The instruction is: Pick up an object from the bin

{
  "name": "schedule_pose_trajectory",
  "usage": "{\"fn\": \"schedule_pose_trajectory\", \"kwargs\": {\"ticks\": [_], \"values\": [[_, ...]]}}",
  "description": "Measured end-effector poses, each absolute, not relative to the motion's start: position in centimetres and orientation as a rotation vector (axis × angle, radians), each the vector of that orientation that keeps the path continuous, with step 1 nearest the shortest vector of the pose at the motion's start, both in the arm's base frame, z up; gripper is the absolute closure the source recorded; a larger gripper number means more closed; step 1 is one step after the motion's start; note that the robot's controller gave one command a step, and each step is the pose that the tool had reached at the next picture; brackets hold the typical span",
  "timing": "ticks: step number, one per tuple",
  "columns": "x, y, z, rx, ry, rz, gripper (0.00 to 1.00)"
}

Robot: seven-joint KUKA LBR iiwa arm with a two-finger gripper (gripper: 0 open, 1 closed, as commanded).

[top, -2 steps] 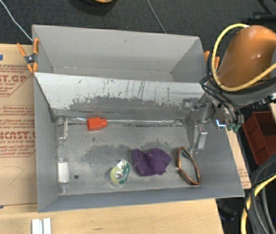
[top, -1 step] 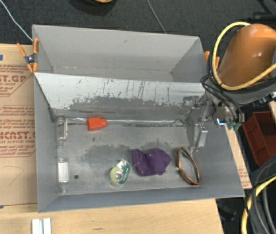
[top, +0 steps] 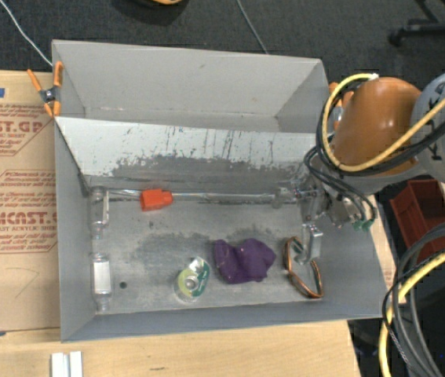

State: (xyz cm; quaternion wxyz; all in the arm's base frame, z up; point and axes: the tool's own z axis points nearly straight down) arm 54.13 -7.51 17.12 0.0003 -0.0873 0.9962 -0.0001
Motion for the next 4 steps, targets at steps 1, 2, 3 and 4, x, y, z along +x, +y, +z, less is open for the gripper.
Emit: {"fn": "schedule_pose_trajectory", "kwargs": {"ticks": [1,2,3,4], "values": [[50.6,-3.2,12.5,-0.100,3.141,0.003,0.00],[50.4,-6.2,7.7,-0.111,3.143,0.000,0.00],[49.9,-3.6,7.7,-0.814,3.035,0.005,0.00],[51.5,-0.5,7.3,-0.489,3.104,0.003,0.00]]}}
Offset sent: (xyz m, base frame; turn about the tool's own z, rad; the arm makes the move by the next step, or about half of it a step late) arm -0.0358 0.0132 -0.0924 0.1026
